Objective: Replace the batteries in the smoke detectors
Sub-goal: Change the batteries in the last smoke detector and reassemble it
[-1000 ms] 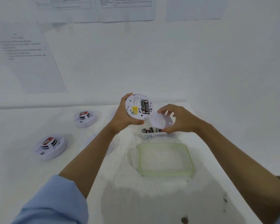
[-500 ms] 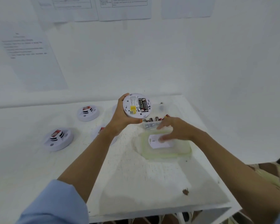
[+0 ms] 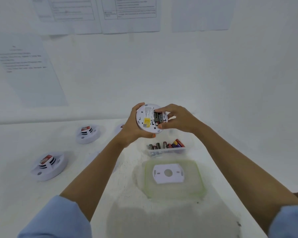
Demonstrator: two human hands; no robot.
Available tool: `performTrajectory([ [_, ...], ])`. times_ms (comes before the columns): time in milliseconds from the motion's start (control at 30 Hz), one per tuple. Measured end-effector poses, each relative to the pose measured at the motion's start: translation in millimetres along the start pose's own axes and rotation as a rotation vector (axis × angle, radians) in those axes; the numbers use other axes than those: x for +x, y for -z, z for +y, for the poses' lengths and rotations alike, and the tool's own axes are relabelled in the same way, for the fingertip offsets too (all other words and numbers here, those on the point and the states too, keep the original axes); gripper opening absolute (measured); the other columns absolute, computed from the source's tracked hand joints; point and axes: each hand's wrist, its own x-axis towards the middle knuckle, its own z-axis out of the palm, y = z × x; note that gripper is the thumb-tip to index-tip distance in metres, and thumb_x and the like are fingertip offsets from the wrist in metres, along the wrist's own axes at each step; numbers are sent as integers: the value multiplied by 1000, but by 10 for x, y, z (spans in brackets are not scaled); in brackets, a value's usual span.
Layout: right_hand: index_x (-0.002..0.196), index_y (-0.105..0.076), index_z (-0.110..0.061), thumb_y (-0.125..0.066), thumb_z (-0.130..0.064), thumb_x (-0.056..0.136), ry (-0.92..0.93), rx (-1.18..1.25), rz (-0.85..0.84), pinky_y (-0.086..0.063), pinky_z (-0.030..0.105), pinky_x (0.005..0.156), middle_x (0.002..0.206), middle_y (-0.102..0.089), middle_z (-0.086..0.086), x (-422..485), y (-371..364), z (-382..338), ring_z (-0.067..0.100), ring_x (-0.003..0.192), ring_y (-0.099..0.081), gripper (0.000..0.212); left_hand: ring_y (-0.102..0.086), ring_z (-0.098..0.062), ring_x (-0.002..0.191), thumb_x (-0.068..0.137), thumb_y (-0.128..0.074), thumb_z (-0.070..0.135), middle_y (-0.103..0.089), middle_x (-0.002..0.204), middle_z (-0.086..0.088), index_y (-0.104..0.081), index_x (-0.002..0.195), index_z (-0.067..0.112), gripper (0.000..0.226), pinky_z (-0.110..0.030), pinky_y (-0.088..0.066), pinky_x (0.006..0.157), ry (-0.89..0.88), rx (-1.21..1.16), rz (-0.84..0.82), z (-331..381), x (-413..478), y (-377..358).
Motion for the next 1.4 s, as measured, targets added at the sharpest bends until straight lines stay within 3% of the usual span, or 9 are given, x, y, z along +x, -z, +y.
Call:
performTrajectory([
  [167, 109, -63, -23, -83, -15, 65, 41, -42, -41, -51, 11, 60, 110, -56, 4, 244, 128, 155, 14, 83, -61, 49, -51, -16, 118, 50, -76, -8, -45, 129, 1, -25, 138, 20, 106, -38, -55, 83, 20, -6, 0, -123, 226, -35],
  [300, 108, -63, -23, -83, -19, 65, 71, -117, -80, -57, 21, 64, 111, -58, 7, 368, 122, 292, 17, 79, -65, 48, -53, -8, 112, 49, -76, -10, -46, 124, 5, -27, 135, 20, 104, -29, -56, 78, 36, 7, 38, -220, 284, -62],
  [400, 110, -63, -21, -82, -21, 67, 104, -161, -100, -55, 18, 63, 111, -58, 7, 420, 106, 361, 22, 81, -66, 47, -56, 0, 106, 49, -74, -11, -46, 122, 6, -27, 132, 20, 101, -23, -55, 75, 38, 0, 53, -268, 291, -61],
  [633, 128, -53, -16, -67, -27, 82, 230, -401, -109, -50, 37, 85, 109, -57, 10, 435, 19, 408, 22, 91, -57, 49, -57, -3, 106, 48, -74, -12, -47, 122, 5, -27, 133, 17, 101, -29, -56, 76, 63, -18, 55, -362, 350, 0],
  [867, 123, -55, -1, -37, -45, 86, 379, -673, -45, -52, 35, 55, 100, -59, 23, 390, -81, 489, 35, 65, -60, 60, -54, -11, 108, 49, -75, -10, -45, 123, -1, -27, 131, 21, 100, -28, -56, 77, 80, -27, 45, -390, 407, 11],
  [933, 126, -54, -5, -34, -44, 89, 361, -672, -28, -48, 33, 59, 107, -58, 21, 399, -66, 484, 33, 72, -61, 57, -53, -12, 109, 49, -76, -9, -45, 123, 1, -27, 131, 22, 101, -27, -56, 78, 81, -11, 47, -404, 414, 17],
  [1067, 133, -46, -18, -49, -41, 92, 257, -550, -62, -46, 30, 80, 128, -50, 6, 372, -51, 510, 22, 102, -56, 47, -49, -20, 118, 47, -79, -3, -42, 131, -7, -26, 133, 21, 104, -30, -55, 84, 81, 1, 54, -422, 409, 36],
  [1200, 120, -55, -19, -76, -29, 74, 133, -231, -43, -41, 30, 96, 119, -48, 4, 375, -59, 429, 17, 111, -48, 52, -48, -22, 120, 43, -83, 1, -40, 135, -9, -26, 133, 22, 109, -37, -55, 86, 72, -2, 30, -392, 403, 43],
  [1400, 99, -49, -23, -83, -12, 62, 7, -162, -137, -30, 14, 88, 115, -33, 0, 385, -17, 270, 15, 113, -30, 51, -49, -15, 115, 42, -82, 0, -44, 125, 2, -27, 130, 25, 107, -34, -55, 83, 62, 14, 26, -350, 388, 55],
])
